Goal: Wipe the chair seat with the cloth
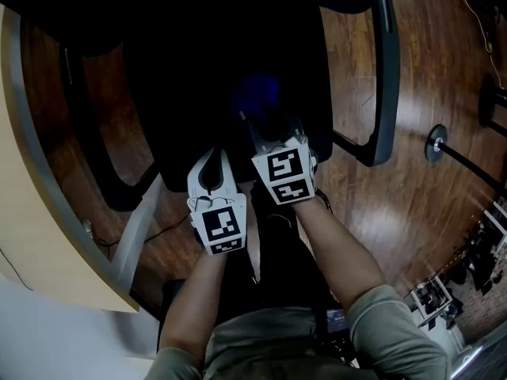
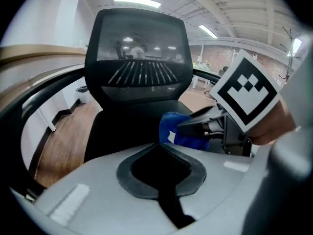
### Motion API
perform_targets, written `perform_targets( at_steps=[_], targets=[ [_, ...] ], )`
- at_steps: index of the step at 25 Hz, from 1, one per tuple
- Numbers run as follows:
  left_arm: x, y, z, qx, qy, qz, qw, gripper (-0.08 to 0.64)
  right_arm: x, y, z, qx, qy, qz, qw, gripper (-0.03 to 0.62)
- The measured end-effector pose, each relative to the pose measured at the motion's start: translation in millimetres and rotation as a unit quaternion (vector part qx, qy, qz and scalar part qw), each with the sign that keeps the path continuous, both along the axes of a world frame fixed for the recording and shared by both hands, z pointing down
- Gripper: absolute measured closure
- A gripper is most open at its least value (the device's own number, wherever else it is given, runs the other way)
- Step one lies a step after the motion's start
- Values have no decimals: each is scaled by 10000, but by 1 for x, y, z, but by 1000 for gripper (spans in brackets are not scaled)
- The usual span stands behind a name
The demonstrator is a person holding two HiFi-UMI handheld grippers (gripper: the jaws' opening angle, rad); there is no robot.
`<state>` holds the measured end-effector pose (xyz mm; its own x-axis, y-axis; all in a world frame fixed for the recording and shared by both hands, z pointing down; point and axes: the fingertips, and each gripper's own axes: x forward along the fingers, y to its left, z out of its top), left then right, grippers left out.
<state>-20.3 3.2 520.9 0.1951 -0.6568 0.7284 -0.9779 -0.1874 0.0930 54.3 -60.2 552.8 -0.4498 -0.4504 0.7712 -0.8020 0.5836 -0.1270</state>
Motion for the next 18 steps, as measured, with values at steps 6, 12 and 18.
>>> perform_targets(
  at_steps=[6,12,18],
  targets=[
    [54,-31,-13,272,36,240,9993,554,92,-7,-3,67,109,1238,9922,507],
    [93,-39,-20,351,59,388,9986,554,144,-1,1,-21,73,2232,9747,508],
    [121,-20,-3,136,190,582,9980,555,163,15,19,-234,235,2703,9622,507]
  ],
)
